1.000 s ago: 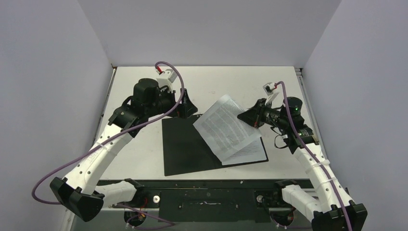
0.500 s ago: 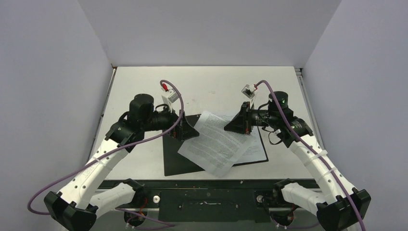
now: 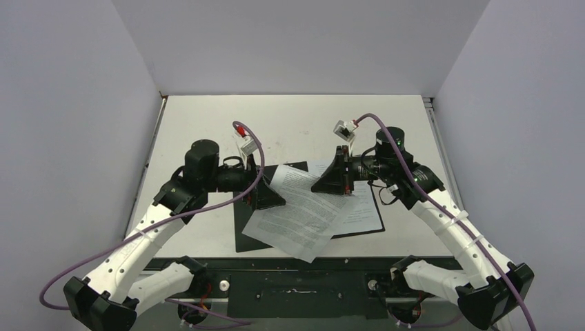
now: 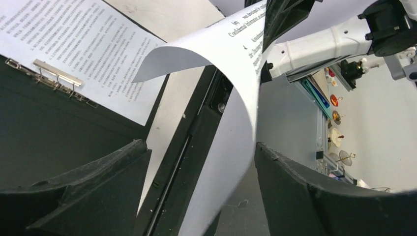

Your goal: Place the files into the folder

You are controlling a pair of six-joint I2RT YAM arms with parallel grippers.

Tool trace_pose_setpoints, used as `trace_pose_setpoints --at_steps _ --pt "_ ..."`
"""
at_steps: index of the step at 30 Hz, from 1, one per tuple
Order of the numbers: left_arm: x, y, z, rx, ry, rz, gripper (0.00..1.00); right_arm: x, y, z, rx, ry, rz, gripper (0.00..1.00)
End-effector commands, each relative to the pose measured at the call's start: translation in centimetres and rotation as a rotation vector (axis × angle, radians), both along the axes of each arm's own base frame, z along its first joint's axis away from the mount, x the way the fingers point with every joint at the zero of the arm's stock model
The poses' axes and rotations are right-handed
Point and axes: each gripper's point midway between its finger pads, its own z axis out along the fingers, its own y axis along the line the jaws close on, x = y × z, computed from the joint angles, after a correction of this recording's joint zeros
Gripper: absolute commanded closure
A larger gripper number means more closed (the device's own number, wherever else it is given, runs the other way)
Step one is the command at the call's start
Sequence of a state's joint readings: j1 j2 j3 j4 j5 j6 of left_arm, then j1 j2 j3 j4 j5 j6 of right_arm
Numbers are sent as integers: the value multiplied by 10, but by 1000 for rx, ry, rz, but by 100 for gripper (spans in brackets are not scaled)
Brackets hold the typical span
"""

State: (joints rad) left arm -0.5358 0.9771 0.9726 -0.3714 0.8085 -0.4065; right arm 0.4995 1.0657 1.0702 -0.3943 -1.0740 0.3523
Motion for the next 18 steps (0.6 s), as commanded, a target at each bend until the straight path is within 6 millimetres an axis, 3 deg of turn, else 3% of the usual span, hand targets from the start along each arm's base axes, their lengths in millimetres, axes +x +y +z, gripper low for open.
trace_pose_setpoints --at_steps 1,6,9,13,16,18 --pt "-11 -6 18 -78 -76 -87 33 3 7 35 57 -110 14 90" --pt "-18 -8 20 -108 -82 -127 76 5 8 31 36 -114 0 88" --pt "-20 -9 20 -122 -81 -138 100 4 9 30 30 -124 -8 81" --pt "-23 -6 25 -151 -116 -128 100 16 2 23 -12 -151 -106 61" --pt "-25 -2 33 -170 -162 -104 100 26 -5 20 -28 -179 -200 39" --pt "-27 1 40 -191 -191 -88 100 34 -12 21 -36 -206 -276 31"
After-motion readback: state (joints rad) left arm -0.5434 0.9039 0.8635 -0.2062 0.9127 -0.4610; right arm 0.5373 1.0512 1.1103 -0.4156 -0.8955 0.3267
